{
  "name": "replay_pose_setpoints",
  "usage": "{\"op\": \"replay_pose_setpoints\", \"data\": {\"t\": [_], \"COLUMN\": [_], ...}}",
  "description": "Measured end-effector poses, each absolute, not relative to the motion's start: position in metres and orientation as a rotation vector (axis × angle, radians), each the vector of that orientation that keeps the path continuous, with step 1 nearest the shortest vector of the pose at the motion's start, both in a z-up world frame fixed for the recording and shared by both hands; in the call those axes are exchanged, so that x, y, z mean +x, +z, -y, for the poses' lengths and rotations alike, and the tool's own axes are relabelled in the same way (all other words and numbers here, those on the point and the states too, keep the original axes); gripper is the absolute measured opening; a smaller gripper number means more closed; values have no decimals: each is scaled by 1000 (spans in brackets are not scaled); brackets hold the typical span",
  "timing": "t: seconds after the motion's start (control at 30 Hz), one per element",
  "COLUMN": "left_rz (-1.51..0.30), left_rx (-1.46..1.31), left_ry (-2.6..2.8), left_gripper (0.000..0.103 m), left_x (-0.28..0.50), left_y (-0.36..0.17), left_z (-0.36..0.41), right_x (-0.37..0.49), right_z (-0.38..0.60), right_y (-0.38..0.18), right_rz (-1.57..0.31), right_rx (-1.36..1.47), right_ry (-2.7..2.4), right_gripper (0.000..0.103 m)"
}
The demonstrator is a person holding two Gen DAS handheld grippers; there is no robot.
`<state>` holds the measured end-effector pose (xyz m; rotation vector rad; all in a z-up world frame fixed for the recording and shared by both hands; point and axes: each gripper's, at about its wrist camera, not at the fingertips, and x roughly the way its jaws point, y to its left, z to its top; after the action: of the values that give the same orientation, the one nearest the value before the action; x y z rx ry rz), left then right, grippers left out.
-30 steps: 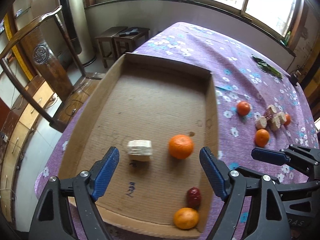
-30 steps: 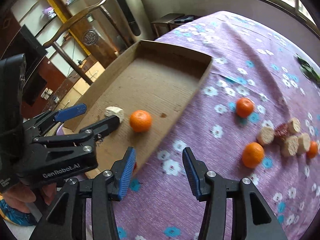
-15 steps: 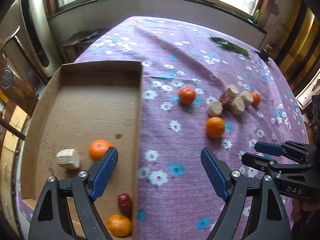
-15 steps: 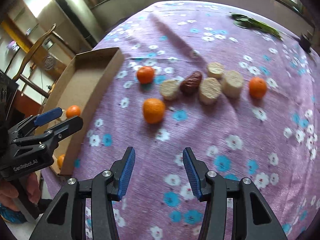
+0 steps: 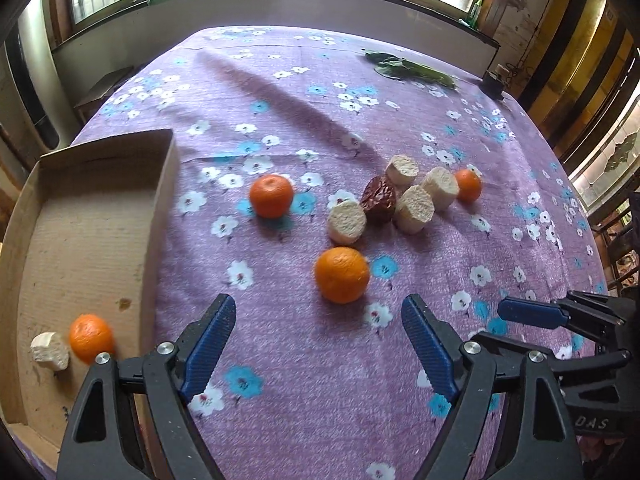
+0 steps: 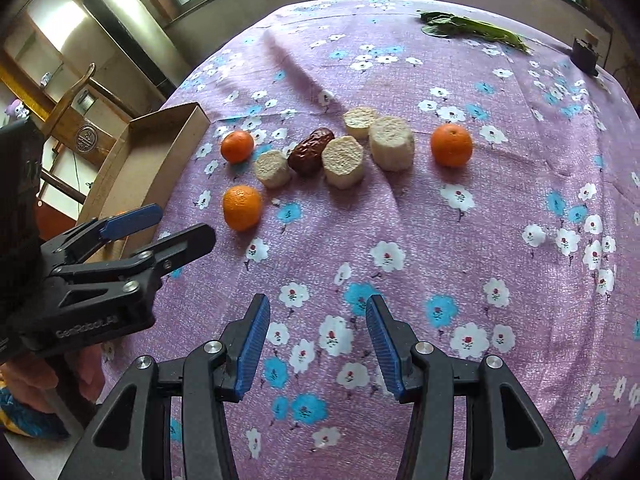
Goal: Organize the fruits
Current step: 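Move both open tools back over the fruits on the tablecloth, then grasp an orange with left tool while right tool grasps a round rice cake slice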
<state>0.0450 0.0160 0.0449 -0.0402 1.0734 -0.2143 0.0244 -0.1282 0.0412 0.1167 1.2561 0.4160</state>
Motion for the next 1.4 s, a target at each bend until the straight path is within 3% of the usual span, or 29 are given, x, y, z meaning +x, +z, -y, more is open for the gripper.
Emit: {"op": "replay_pose_setpoints", "data": {"t": [0.5,0.87,0.93,1.07,1.13,1.2,1.23,1.4], "left_rz": [-1104,-1105,-1107,-1113,-1114,-1116,-1110,-1115], "left_rx": [-21,-15,-9,5,3,1,18,-9], "left_ry": [-156,-134,-135,-144,-164,-202,-207,-222], "left_gripper": [81,81,81,81,73,44,37,33], "left_x": [66,70,71,72,72,71,70,70], "left_y": [20,20,18,15,14,14,14,15], "left_z": [-8,-12,-9,-6,-4,1,4,0], "right_x": [65,109,115,120,120,118,116,104], "right_z": [142,114,112,107,108,109,111,123], "right_y": [38,13,13,11,11,12,12,20], "right_rz": [-1226,-1203,-1202,-1200,-1201,-1205,-1211,-1204], "right_rx": [190,87,61,9,10,10,12,36], "right_ry": [441,480,478,505,512,513,516,508], "right_gripper": [54,54,50,34,34,33,33,34]}}
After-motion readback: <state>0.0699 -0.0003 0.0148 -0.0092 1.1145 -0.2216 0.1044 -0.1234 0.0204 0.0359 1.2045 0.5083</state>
